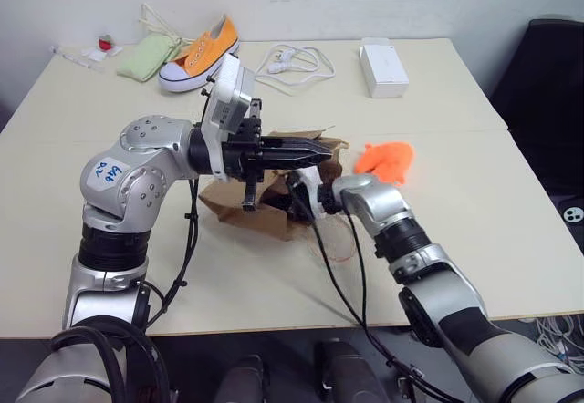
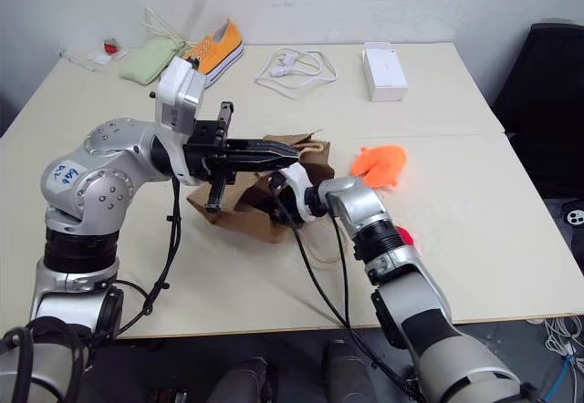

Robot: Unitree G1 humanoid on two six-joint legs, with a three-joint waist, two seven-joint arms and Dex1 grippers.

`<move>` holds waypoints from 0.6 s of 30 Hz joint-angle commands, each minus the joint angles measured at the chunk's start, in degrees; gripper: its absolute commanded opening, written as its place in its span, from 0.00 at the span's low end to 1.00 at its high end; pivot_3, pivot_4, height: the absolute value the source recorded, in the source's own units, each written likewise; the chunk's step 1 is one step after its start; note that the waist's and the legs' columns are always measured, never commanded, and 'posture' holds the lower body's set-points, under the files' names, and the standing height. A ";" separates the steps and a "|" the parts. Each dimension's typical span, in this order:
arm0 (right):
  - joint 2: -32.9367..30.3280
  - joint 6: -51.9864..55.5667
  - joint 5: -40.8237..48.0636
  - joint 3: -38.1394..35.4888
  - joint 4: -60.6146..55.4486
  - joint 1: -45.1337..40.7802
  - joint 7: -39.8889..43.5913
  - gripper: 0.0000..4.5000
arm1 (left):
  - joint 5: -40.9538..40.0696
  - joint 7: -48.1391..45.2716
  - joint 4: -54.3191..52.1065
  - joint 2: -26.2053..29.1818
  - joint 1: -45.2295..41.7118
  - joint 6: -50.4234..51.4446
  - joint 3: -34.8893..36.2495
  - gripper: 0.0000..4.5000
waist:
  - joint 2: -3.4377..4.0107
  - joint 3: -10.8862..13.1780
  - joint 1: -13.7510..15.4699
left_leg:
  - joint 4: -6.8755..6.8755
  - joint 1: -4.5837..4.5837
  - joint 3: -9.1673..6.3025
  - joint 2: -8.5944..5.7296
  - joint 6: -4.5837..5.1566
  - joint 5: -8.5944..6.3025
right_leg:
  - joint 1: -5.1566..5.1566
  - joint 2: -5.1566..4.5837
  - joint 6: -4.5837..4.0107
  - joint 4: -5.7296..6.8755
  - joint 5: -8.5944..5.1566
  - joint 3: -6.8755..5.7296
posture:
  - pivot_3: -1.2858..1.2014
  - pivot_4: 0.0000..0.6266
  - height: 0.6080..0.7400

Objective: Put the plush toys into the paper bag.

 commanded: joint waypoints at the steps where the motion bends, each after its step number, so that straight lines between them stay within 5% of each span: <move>1: 0.93 0.09 -2.04 -1.05 2.89 -0.30 -5.31 0.00 | -1.44 1.52 -1.33 -0.07 -0.90 -0.43 2.38 0.00 | 0.00 -0.01 -0.30 | 0.02 0.02 -0.01 0.00 0.00 0.00 | 0.04 0.00 0.00 0.01 0.00 -0.01 | 0.52 0.24 1.00; 9: -2.03 -5.23 -9.77 5.30 1.95 1.73 -8.70 0.00 | -7.17 9.14 9.68 -1.87 -12.09 3.57 11.58 0.00 | 0.15 -0.11 -0.24 | 0.33 0.08 -0.11 -0.04 -0.04 0.03 | 0.21 -0.01 0.00 0.14 0.00 0.00 | 0.52 0.24 1.00; 18: -2.50 -4.05 -7.34 1.70 -6.54 4.77 -9.26 0.00 | 1.50 4.36 5.28 -0.96 -4.69 -3.60 2.09 0.00 | 0.28 -0.17 -0.05 | 0.32 0.13 -0.27 -0.10 -0.04 0.02 | 0.28 -0.05 0.00 0.23 0.00 -0.01 | 0.52 0.24 1.00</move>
